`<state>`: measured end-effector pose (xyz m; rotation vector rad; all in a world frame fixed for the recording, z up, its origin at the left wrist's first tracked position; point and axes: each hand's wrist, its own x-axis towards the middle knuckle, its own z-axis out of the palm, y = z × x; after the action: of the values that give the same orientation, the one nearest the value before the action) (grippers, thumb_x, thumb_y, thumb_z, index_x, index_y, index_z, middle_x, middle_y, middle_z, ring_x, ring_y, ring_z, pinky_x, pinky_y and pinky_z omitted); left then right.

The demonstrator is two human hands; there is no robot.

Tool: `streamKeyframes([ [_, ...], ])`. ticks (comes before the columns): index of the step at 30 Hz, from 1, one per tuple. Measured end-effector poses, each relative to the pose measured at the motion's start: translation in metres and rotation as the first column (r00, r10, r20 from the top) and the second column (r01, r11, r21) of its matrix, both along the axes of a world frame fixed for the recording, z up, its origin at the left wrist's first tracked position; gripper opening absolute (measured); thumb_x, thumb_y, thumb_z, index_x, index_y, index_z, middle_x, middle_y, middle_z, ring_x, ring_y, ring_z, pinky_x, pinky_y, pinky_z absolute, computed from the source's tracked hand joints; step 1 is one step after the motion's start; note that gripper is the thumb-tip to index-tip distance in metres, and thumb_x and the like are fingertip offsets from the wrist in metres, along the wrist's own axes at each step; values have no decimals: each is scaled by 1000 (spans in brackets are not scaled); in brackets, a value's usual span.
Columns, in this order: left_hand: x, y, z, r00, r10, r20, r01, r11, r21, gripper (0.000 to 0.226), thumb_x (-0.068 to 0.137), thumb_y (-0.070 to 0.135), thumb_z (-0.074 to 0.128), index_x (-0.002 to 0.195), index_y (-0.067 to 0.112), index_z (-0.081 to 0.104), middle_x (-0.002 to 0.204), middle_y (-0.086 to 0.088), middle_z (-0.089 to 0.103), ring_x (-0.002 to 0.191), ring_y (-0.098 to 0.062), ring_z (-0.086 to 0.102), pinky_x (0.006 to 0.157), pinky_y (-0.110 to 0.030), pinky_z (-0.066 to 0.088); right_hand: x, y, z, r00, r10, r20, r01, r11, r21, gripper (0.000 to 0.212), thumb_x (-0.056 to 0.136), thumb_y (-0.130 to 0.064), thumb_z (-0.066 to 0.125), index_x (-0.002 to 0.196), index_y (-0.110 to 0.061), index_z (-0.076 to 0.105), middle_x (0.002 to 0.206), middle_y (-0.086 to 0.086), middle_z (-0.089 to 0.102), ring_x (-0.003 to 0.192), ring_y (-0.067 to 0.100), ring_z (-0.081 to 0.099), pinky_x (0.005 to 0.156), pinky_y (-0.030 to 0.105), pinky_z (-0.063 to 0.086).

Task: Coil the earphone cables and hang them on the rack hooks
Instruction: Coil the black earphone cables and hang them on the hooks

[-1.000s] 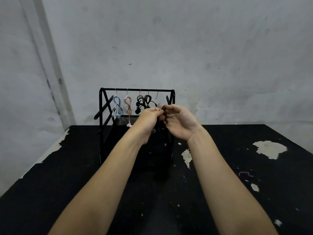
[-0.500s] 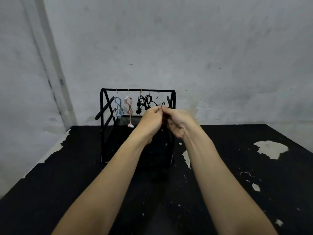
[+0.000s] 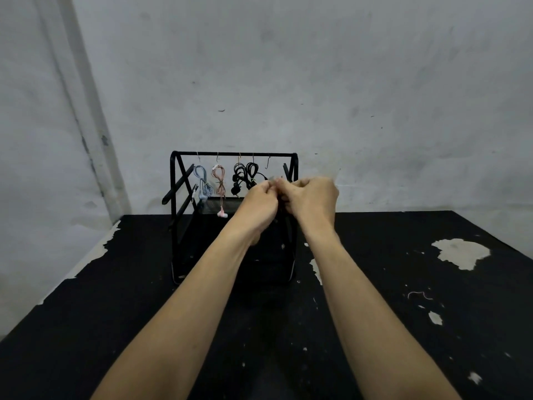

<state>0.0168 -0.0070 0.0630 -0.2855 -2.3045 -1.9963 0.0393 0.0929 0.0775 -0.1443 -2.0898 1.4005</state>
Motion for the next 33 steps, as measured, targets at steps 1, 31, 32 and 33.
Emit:
streamKeyframes([
  [1, -1, -4, 0, 1000, 15, -11, -16, 999, -30, 31, 102, 29, 37, 109, 15, 64, 92, 5, 64, 89, -13, 60, 89, -36, 50, 3, 3, 2, 998, -18, -53, 16, 999, -41, 53, 83, -45, 75, 55, -2, 63, 50, 10, 65, 47, 15, 68, 56, 43, 59],
  [31, 14, -30, 22, 945, -323, 51, 302, 922, 244, 10, 98, 11, 49, 103, 7, 58, 72, -3, 58, 72, -15, 59, 71, -28, 50, -12, 26, 4, 888, 457, 53, -457, 865, 208, 25, 102, -26, 51, 82, -23, 66, 69, -14, 64, 63, 1, 57, 68, 28, 42],
  [32, 14, -31, 22, 940, -334, 62, 309, 916, 255, 15, 100, 18, 50, 102, 7, 61, 71, -3, 58, 71, -14, 59, 73, -28, 49, -11, 27, 5, 889, 454, 57, -451, 851, 268, 24, 102, -27, 52, 84, -21, 67, 72, -14, 67, 67, 2, 60, 68, 29, 45],
  [33, 13, -33, 21, 943, -325, 65, 304, 926, 224, 22, 101, 26, 51, 101, 9, 64, 69, -1, 58, 70, -14, 59, 75, -29, 48, -8, 27, 7, 886, 459, 64, -455, 834, 311, 23, 101, -28, 53, 88, -19, 69, 75, -13, 70, 72, 4, 63, 69, 29, 47],
])
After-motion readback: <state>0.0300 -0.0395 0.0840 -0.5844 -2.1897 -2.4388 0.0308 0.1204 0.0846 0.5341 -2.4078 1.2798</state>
